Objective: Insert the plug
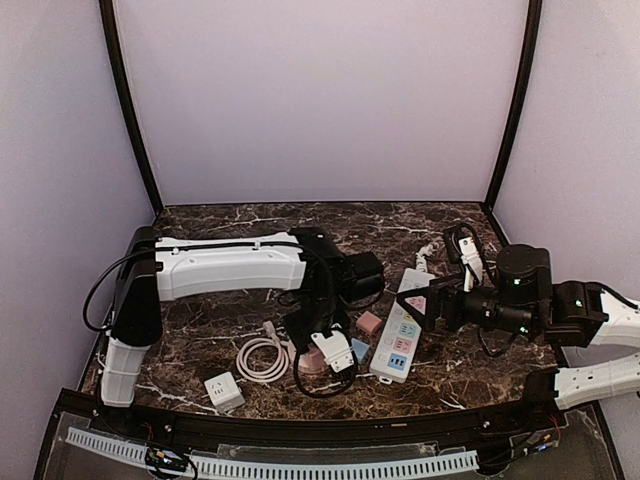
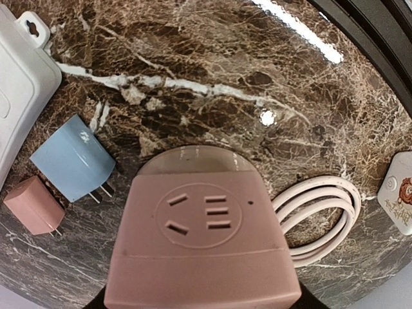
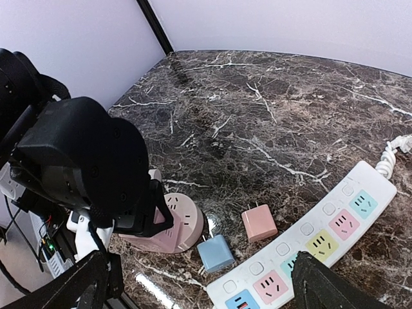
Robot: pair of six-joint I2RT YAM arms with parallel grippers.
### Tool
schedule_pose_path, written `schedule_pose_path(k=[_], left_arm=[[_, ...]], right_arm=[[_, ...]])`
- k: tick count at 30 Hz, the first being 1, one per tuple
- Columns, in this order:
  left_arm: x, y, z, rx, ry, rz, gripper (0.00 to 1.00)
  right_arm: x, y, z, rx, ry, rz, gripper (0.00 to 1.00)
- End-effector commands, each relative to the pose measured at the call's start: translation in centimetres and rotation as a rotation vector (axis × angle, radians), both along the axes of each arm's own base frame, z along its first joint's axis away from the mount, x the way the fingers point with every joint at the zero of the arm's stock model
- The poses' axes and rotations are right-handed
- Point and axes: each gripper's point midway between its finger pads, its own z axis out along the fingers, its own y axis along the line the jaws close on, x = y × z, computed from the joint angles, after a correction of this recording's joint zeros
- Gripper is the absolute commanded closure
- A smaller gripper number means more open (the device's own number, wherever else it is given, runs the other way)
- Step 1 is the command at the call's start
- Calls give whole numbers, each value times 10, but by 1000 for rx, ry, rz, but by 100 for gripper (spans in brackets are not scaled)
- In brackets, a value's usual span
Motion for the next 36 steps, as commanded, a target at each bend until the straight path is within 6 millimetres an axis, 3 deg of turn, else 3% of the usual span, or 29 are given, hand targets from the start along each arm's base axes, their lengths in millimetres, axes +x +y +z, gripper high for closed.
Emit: schedule_pose_path(k=[1,5,9,24,36], left_arm=[[20,37,-63,278,-105,21,99],[24,39,-63,308,-152,22,99],[9,27,-60,225,-56,43,99],[19,14,-58,101,-6,98,99],[26,8,-48,22,25,274,76]], right_arm=[[0,3,0,8,-10,7,1],[0,4,0,9,-9,6,1],[-1,4,0,12,-7,7,1],[1,6,-4,3,1,7,1],[1,9,-7,-1,8,9,1]])
